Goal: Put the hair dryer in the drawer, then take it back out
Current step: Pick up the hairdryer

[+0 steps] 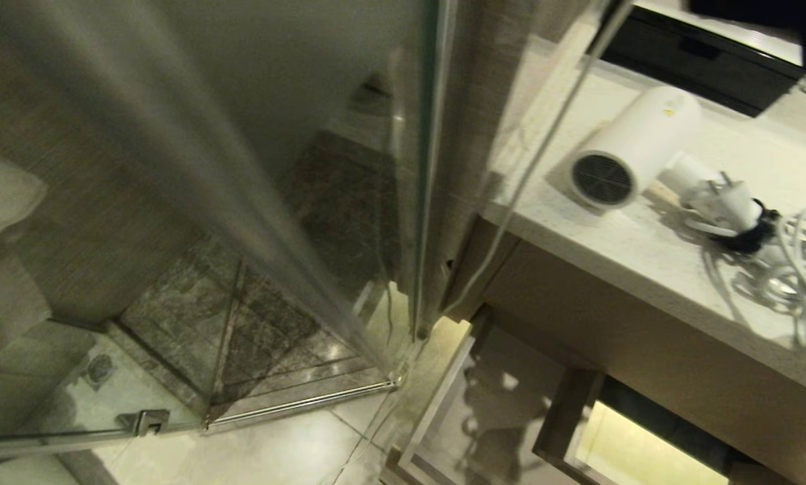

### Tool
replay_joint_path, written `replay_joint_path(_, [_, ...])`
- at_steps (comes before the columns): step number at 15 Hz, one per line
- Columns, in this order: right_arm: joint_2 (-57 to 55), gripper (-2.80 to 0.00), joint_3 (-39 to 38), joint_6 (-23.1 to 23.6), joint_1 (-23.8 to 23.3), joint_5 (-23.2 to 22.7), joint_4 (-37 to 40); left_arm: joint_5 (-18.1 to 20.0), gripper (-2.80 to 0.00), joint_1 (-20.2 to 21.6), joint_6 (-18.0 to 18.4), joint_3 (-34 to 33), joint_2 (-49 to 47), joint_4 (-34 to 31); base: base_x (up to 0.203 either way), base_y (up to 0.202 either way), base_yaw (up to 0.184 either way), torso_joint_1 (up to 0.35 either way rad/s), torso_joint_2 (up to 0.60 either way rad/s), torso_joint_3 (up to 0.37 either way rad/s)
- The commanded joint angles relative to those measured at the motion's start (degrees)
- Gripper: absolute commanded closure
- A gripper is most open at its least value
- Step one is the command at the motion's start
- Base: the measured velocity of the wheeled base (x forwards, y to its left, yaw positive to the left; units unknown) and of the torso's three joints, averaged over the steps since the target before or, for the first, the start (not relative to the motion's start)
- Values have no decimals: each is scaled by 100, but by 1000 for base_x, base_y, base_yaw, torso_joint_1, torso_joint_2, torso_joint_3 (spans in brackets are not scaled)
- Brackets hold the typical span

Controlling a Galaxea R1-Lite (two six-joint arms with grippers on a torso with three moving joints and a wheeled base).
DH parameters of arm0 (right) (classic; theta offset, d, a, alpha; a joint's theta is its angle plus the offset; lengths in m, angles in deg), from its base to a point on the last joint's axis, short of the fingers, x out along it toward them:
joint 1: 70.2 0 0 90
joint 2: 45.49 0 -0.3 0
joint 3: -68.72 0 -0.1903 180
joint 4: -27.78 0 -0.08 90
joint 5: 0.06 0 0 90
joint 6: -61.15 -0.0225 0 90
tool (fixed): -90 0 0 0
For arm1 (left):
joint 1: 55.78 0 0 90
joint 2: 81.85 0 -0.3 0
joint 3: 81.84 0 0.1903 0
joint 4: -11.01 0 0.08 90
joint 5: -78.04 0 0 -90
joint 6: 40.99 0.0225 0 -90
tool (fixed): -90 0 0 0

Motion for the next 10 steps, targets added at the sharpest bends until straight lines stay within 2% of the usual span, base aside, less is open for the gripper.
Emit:
replay_joint_path(1, [-15, 0, 3, 8, -2, 8, 14, 2, 0, 0, 0, 0, 0, 1, 3, -6, 169, 4, 2, 6])
replay_joint_path(3, [-15, 0, 3, 12, 1, 8, 17, 2, 0, 0, 0, 0, 0, 1, -7, 0, 113, 2, 2, 1])
replay_joint_path(10, [-15, 0, 3, 12, 1, 8, 17, 2, 0, 0, 0, 0, 0, 1, 0, 0, 0, 0, 0, 0])
